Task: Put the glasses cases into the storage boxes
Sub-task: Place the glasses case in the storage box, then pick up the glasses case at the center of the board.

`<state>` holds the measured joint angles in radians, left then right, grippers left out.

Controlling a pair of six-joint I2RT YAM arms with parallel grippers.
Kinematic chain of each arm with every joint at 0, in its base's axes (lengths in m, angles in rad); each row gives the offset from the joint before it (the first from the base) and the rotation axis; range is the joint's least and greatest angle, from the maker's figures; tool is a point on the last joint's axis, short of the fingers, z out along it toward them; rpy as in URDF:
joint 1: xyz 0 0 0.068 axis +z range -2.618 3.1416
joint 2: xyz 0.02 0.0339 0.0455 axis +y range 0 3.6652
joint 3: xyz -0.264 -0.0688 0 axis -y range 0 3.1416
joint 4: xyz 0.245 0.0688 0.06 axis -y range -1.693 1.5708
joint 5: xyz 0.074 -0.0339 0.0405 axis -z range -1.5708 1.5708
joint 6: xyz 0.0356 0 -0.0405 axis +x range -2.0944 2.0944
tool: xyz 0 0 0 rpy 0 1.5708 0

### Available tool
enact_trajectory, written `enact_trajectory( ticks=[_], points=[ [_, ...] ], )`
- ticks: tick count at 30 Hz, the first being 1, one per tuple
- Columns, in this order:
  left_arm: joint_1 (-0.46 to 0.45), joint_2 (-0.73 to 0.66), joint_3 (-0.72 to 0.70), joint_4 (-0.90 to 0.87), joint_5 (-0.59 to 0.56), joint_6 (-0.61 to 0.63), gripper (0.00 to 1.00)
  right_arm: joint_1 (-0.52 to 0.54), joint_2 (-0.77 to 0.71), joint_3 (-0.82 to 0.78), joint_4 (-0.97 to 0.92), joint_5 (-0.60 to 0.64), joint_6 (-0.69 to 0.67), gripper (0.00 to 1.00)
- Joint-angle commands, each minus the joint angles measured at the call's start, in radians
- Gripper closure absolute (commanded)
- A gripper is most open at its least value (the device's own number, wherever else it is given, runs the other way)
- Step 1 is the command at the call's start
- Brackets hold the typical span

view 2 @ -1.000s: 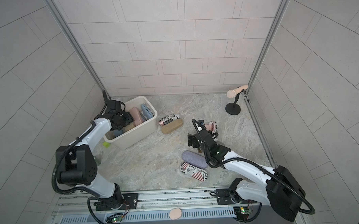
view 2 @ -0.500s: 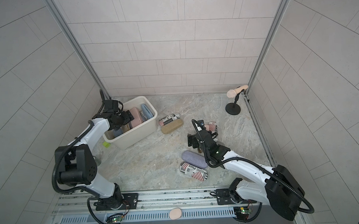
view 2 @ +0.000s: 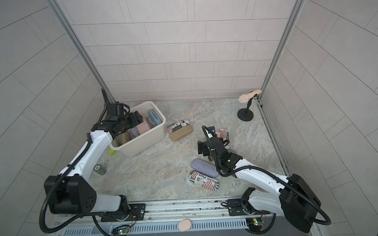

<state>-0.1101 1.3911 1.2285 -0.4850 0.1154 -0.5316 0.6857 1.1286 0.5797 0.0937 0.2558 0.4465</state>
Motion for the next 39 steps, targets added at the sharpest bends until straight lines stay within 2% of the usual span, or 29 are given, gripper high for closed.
enact_trajectory(
  ticks=[1, 6, 10, 15, 24, 30, 35, 39],
  points=[
    [-0.096, -0.028, 0.033, -0.056, -0.075, 0.042, 0.14, 0.003, -0.027, -0.004, 0.007, 0.034, 0.013, 0.03],
    [-0.276, -0.003, 0.06, -0.048, -0.152, 0.118, 0.16, 0.003, -0.034, -0.008, 0.007, 0.046, 0.018, 0.04],
    [-0.43, 0.089, 0.127, -0.075, -0.25, 0.213, 0.16, 0.004, -0.052, -0.018, 0.009, 0.055, 0.019, 0.03],
    [-0.526, 0.24, 0.239, -0.113, -0.284, 0.278, 0.15, 0.003, -0.074, -0.027, 0.005, 0.087, 0.027, 0.01],
    [-0.543, 0.549, 0.415, -0.158, -0.284, 0.301, 0.07, 0.003, -0.098, -0.042, 0.001, 0.131, 0.038, 0.0],
    [-0.542, 0.737, 0.584, -0.28, -0.286, 0.351, 0.05, 0.003, -0.097, -0.039, -0.003, 0.129, 0.037, 0.0],
    [-0.528, 0.822, 0.621, -0.287, -0.246, 0.367, 0.04, 0.002, -0.1, -0.04, -0.002, 0.131, 0.036, 0.0],
    [-0.516, 0.836, 0.591, -0.249, -0.226, 0.354, 0.05, 0.003, -0.102, -0.04, 0.0, 0.131, 0.035, 0.0]
  ],
)
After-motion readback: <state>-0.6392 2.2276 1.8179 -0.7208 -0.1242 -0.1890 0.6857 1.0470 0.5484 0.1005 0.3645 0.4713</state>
